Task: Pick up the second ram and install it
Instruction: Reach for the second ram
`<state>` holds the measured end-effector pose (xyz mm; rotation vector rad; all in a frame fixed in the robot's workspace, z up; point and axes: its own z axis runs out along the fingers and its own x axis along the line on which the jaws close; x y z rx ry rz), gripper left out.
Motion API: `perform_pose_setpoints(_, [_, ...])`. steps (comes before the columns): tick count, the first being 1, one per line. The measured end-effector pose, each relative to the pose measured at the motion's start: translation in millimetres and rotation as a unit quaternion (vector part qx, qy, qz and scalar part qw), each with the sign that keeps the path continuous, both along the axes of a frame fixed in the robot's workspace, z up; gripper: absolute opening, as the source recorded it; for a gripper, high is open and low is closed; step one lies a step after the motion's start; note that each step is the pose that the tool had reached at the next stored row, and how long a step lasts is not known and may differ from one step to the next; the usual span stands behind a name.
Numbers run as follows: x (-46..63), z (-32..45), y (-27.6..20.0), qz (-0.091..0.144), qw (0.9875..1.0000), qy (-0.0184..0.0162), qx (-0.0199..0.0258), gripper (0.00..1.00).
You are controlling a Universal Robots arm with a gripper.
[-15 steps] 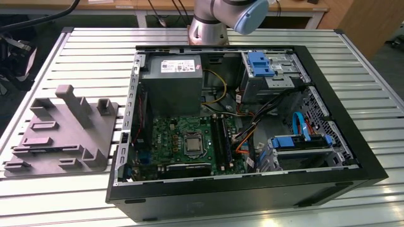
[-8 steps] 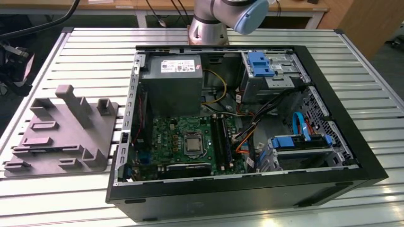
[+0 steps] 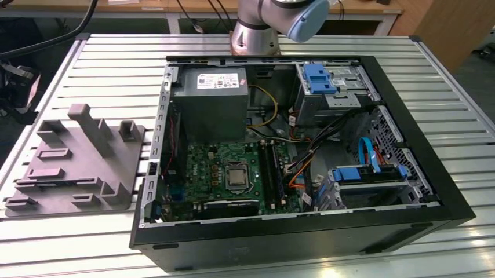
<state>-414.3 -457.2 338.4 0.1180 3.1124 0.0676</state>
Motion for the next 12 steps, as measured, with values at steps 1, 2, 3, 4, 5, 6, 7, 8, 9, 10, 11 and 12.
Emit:
perform_pose_setpoints(1, [-0.2,-1.0,-1.0,0.0,1.0,0.0,0.0,0.1])
perform_pose_setpoints(2, [-0.3,-2.2,-2.1,0.0,1.0,0.0,0.0,0.1])
perform_pose_setpoints(3, [-0.5,-3.3,-3.0,0.0,1.0,0.0,0.0,0.1])
perform_pose_setpoints(4, [-0.6,-4.3,-3.9,0.0,1.0,0.0,0.0,0.1])
perform_pose_setpoints(5, [-0.7,-5.3,-4.7,0.0,1.0,-0.0001,0.0,0.1])
perform_pose_setpoints(6, [-0.8,-6.4,-5.5,0.0,1.0,-0.0001,0.0,0.1])
perform_pose_setpoints(7, [-0.9,-7.5,-6.4,0.0,1.0,0.0,0.0,0.1])
perform_pose_setpoints(8, [-1.0,-8.5,-7.2,0.0,1.0,0.0,0.0,0.1])
perform_pose_setpoints(9, [-1.0,-9.6,-8.0,0.0,1.0,0.0,0.0,0.1])
perform_pose_setpoints(10, [-1.1,-10.6,-8.7,0.0,1.0,-0.0001,0.0,0.1])
perform_pose_setpoints(11, [-1.2,-11.6,-9.2,0.0,1.0,-0.0001,0.0,0.1])
perform_pose_setpoints(12, [-1.3,-12.4,-9.7,0.0,1.0,0.0,0.0,0.1])
